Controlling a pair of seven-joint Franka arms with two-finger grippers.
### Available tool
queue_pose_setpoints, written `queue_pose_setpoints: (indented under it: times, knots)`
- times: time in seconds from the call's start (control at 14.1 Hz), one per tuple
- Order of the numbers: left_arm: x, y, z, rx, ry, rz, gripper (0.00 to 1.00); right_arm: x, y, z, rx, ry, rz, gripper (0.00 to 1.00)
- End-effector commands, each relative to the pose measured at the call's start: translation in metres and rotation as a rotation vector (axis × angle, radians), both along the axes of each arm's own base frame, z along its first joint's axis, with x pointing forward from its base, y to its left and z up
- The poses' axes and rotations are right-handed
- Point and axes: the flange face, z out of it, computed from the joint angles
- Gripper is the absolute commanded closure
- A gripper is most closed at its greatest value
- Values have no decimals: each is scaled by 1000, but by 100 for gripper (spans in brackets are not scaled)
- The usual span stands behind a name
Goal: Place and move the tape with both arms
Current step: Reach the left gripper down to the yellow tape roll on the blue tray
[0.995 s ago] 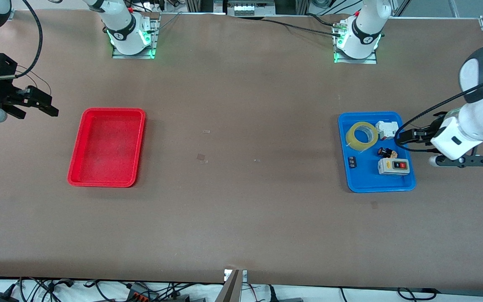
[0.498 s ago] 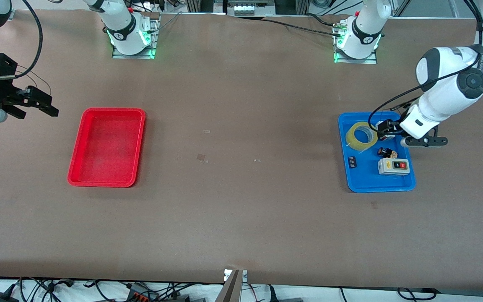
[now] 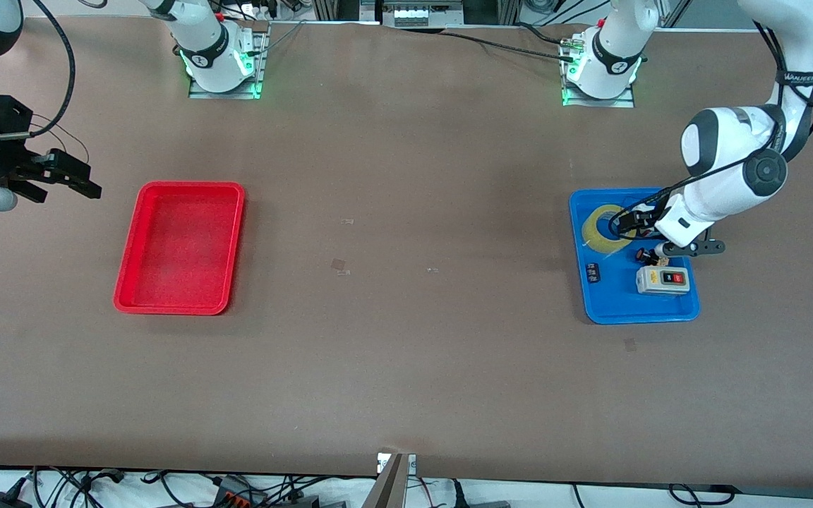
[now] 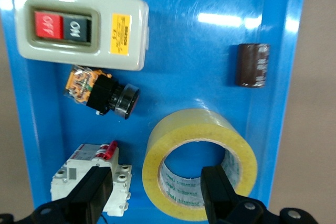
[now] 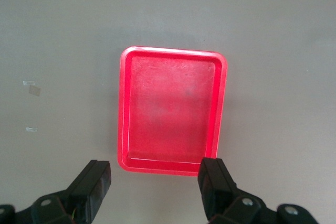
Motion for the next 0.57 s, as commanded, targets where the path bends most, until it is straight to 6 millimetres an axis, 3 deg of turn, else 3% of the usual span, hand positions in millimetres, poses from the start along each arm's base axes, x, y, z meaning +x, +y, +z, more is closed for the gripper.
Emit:
queue_pose_setpoints:
  times: [0.0,0.14,0.21,0.28,0.36,0.5]
  knots:
    - [3,0,-15,-18,19,7,0,-1,-2,4,-5,-2,8,0]
    - [3,1,-21,-19,31,11,6,-1,-2,4,-4,0,8,0]
    - [3,0,-24,-20,37,12,17,-1,-2,4,-4,0,8,0]
    - [2,1,-27,-23,43,19,41,-1,-2,3,-4,1,8,0]
    - [1,1,-31,-39,52,38,57,-1,-2,3,-4,1,8,0]
    - [0,0,-32,-49,56,48,80,-1,-2,3,-4,3,8,0]
